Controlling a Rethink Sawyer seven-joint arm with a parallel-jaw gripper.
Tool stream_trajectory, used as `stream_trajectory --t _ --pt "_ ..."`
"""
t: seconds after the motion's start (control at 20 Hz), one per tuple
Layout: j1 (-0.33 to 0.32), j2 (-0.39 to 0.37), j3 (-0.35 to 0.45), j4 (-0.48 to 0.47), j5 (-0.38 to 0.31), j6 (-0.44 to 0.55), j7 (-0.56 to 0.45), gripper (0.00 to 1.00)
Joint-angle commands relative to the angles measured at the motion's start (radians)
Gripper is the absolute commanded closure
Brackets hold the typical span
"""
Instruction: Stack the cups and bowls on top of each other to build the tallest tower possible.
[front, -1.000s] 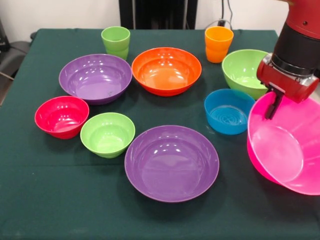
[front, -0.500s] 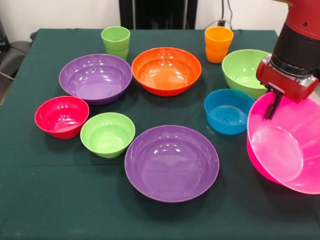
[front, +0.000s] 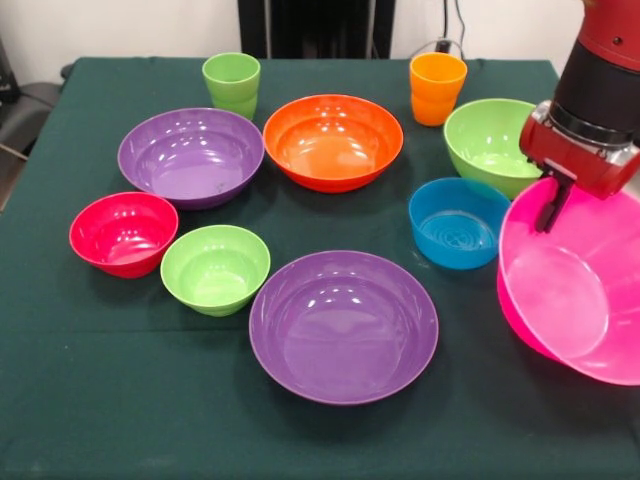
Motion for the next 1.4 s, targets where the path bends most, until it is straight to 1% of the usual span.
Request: stream_trajectory --t 0.05,0.1,0.5,0.9,1.4 --pt "0.05 0.001 0.058 0.098 -0.044 -0.013 0.115 1.0" --pt "0.059 0.0 0.049 0.103 -0.041 -0.021 0.128 1.0" --pt "0.053 -0.062 0.078 0.189 -0.038 -0.043 0.083 1.0" --pt "0.024 -0.127 0.122 0.292 -0.043 -0.11 0.038 1.0" --pt "0.037 -0.15 0.128 0.332 -0.034 -0.119 0.052 1.0"
